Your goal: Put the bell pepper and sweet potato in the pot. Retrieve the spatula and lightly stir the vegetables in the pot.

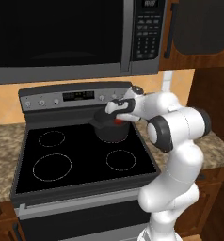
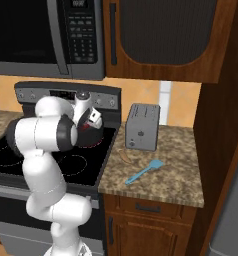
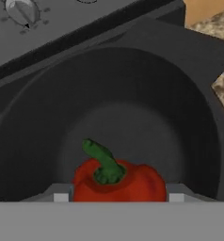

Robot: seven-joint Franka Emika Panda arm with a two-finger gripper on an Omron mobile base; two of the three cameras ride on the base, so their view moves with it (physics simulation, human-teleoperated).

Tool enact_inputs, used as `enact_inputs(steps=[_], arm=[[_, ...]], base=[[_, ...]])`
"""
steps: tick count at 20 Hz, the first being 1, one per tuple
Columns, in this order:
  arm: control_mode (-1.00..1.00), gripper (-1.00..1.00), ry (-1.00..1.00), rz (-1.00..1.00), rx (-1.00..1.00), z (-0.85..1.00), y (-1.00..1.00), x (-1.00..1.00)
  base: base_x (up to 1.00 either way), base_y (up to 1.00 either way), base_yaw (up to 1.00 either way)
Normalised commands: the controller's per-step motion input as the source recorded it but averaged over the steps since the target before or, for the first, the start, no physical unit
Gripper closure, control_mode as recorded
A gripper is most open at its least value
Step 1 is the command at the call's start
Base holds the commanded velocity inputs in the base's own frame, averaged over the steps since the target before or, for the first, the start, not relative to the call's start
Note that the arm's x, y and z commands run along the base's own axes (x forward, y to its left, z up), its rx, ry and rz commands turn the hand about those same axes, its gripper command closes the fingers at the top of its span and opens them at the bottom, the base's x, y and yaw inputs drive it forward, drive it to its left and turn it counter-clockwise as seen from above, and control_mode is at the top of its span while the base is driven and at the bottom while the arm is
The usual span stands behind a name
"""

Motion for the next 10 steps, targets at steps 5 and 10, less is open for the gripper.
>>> enact_inputs(steps=[5,10], arm=[[-1.00,1.00,0.11,0.00,-0.06,-0.17,0.23,0.40],[-1.00,1.00,0.11,0.00,0.00,-0.18,0.11,0.30]], base=[[0.00,0.00,0.00],[0.00,0.00,0.00]])
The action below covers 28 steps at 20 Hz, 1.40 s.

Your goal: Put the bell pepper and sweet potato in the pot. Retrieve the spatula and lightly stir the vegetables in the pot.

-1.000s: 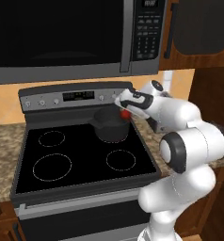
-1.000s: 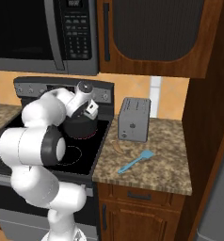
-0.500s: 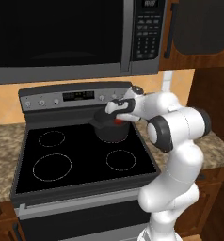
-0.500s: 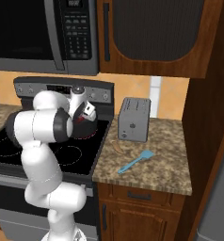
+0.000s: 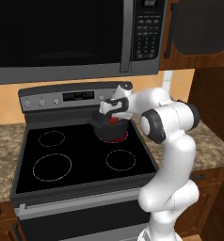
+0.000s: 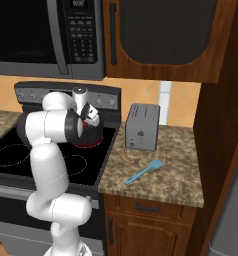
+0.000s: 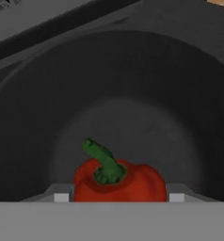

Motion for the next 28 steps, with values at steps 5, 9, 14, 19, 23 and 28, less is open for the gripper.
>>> enact_inputs(steps=[5,9,14,19,23,28], arm=[[-1.00,-1.00,0.10,0.00,0.00,-0.15,0.04,0.28],[-1.00,-1.00,0.02,0.00,0.00,0.00,0.00,0.02],[-1.00,-1.00,0.00,0.00,0.00,0.00,0.00,0.00],[-1.00,-1.00,-0.02,-0.02,0.00,0.00,-0.03,-0.13],[-1.00,-1.00,-0.05,-0.05,0.02,0.00,-0.23,-0.47],[-1.00,-1.00,-0.12,-0.04,0.04,0.00,-0.26,-0.55]], base=[[0.00,0.00,0.00],[0.00,0.00,0.00],[0.00,0.00,0.00],[0.00,0.00,0.00],[0.00,0.00,0.00],[0.00,0.00,0.00]])
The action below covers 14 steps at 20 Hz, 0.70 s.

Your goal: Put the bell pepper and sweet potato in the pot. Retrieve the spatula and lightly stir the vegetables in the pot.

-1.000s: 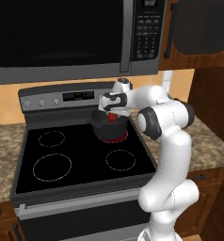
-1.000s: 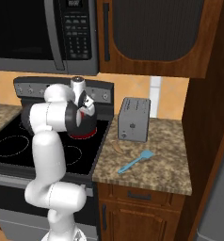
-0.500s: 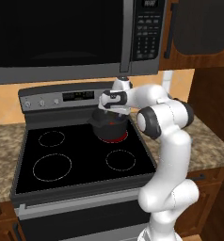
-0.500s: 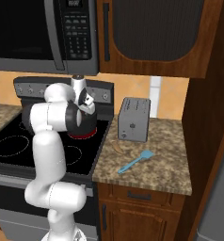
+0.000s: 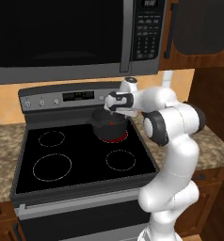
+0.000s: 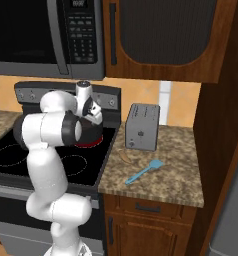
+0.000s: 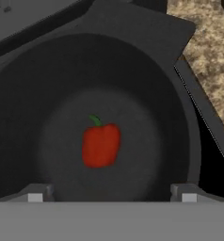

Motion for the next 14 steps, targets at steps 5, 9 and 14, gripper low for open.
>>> enact_inputs(steps=[5,9,14], arm=[[-1.00,-1.00,-0.15,-0.03,0.07,0.04,-0.26,-0.52],[-1.00,-1.00,-0.16,-0.01,0.07,0.23,-0.28,-0.60],[-1.00,-1.00,-0.14,0.00,0.07,0.51,-0.30,-0.71]], base=[[0.00,0.00,0.00],[0.00,0.00,0.00],[0.00,0.00,0.00]])
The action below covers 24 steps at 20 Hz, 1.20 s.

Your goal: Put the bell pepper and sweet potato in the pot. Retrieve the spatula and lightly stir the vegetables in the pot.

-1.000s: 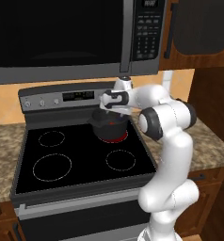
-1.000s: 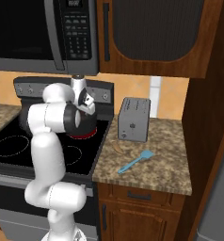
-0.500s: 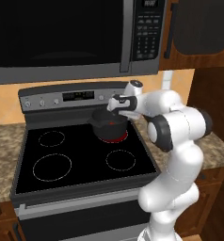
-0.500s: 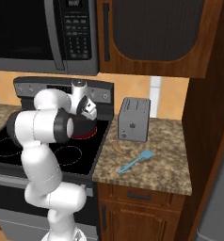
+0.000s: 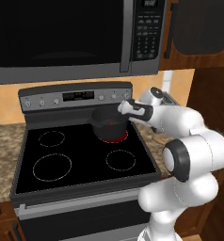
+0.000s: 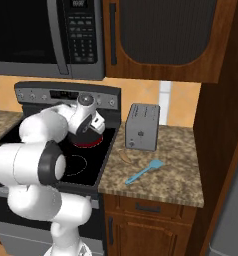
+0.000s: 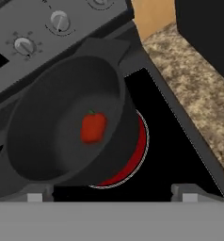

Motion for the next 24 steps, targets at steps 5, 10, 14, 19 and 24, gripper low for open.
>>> enact_inputs(steps=[5,10,14,19,24], arm=[[-1.00,-1.00,0.02,0.00,0.00,0.50,-0.32,-0.73],[-1.00,-1.00,0.33,0.00,-0.12,0.01,-0.47,-0.19],[-1.00,-1.00,0.07,0.17,-0.25,-0.29,-1.00,-0.13],[-1.00,-1.00,0.02,0.39,-0.17,-0.44,-1.00,-0.22],[-1.00,-1.00,0.22,0.53,-0.03,-0.41,-0.26,-0.09]], base=[[0.00,0.00,0.00],[0.00,0.00,0.00],[0.00,0.00,0.00],[0.00,0.00,0.00],[0.00,0.00,0.00]])
